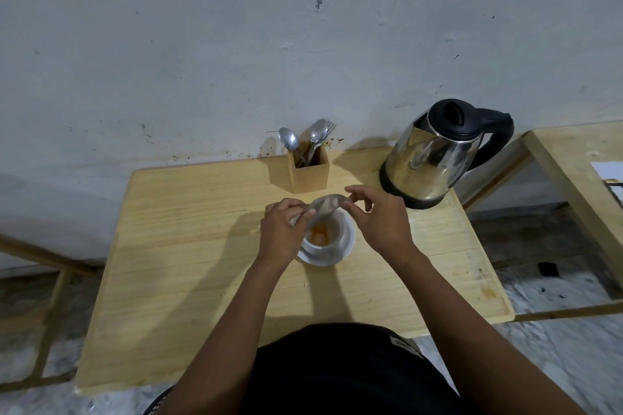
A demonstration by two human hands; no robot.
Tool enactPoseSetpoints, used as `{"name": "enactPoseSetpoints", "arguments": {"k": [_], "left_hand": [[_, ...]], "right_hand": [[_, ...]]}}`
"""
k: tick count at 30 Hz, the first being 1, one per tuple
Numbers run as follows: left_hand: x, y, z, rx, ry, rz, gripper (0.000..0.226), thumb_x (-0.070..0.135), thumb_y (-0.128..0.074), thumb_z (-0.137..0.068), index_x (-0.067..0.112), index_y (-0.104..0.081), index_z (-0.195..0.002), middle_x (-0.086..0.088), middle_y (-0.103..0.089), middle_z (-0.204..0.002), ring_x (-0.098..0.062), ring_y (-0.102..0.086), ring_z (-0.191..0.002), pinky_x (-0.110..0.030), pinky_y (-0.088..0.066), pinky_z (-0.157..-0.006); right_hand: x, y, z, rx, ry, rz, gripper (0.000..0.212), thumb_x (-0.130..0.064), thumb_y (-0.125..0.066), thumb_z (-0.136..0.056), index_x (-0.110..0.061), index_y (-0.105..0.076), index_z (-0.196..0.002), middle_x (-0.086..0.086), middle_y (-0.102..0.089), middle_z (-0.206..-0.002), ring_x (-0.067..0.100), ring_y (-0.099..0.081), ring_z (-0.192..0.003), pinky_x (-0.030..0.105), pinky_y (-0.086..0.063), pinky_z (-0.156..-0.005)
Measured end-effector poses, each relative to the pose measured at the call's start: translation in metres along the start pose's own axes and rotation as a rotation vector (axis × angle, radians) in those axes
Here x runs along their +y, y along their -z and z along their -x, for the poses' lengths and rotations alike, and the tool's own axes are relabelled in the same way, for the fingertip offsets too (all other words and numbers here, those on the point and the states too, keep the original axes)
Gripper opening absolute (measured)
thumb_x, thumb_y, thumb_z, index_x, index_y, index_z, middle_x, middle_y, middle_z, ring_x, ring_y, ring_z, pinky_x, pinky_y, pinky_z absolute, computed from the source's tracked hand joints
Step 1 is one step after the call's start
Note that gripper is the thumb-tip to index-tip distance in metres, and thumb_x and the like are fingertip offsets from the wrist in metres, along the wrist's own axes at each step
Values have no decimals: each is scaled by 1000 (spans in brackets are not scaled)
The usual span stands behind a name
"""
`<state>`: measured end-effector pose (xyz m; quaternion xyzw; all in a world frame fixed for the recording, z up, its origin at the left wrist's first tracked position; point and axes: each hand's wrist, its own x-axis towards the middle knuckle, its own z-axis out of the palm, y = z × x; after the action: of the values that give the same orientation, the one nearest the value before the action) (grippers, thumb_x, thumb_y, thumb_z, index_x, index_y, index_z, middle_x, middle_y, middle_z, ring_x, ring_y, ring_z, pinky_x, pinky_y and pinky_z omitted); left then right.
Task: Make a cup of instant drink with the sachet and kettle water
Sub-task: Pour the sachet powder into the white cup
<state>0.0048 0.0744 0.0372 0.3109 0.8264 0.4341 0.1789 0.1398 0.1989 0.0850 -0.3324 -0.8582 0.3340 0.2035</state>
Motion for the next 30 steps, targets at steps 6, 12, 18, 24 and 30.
{"name": "enactPoseSetpoints", "arguments": {"k": [6, 12, 18, 24, 30], "left_hand": [[3, -2, 2, 34, -24, -51, 22, 27, -66, -87, 8, -76, -93, -2, -70, -102, -25, -51, -106, -35, -44, -90], [4, -2, 4, 33, -50, -138, 24, 32, -64, -88, 11, -76, -91, 1, -70, -101, -23, -51, -104, -36, -42, -89], [3, 0, 4, 65, -37, -132, 25, 33, -64, -87, 12, -76, -89, 2, -71, -100, -22, -51, -104, -38, -44, -89], [5, -2, 5, 50, -35, -133, 25, 35, -64, -87, 13, -76, -90, 3, -70, -100, -21, -52, -104, -43, -44, -90], [5, 1, 5, 81, 33, -63, 22, 34, -64, -87, 14, -73, -92, 1, -67, -104, -21, -53, -102, -38, -46, -86]], "right_hand": [[0, -3, 1, 92, -6, 33, 23, -28, -76, -82, -22, -76, -103, -11, -75, -86, -9, -48, -57, 23, -45, -71], [-1, -9, 2, 31, -58, 8, 10, -29, -73, -84, -26, -78, -92, -17, -72, -81, -11, -52, -60, 17, -42, -67], [0, -9, 1, -21, -118, -31, 6, -33, -71, -84, -35, -76, -86, -22, -70, -80, -7, -60, -73, 24, -46, -71], [-2, -9, 0, -25, -147, -24, 7, -33, -69, -85, -34, -76, -87, -21, -70, -81, -9, -52, -59, 22, -37, -66], [0, -4, -3, 18, -151, -43, 6, -33, -70, -86, -30, -75, -87, -27, -58, -65, -13, -52, -62, 20, -35, -62]]}}
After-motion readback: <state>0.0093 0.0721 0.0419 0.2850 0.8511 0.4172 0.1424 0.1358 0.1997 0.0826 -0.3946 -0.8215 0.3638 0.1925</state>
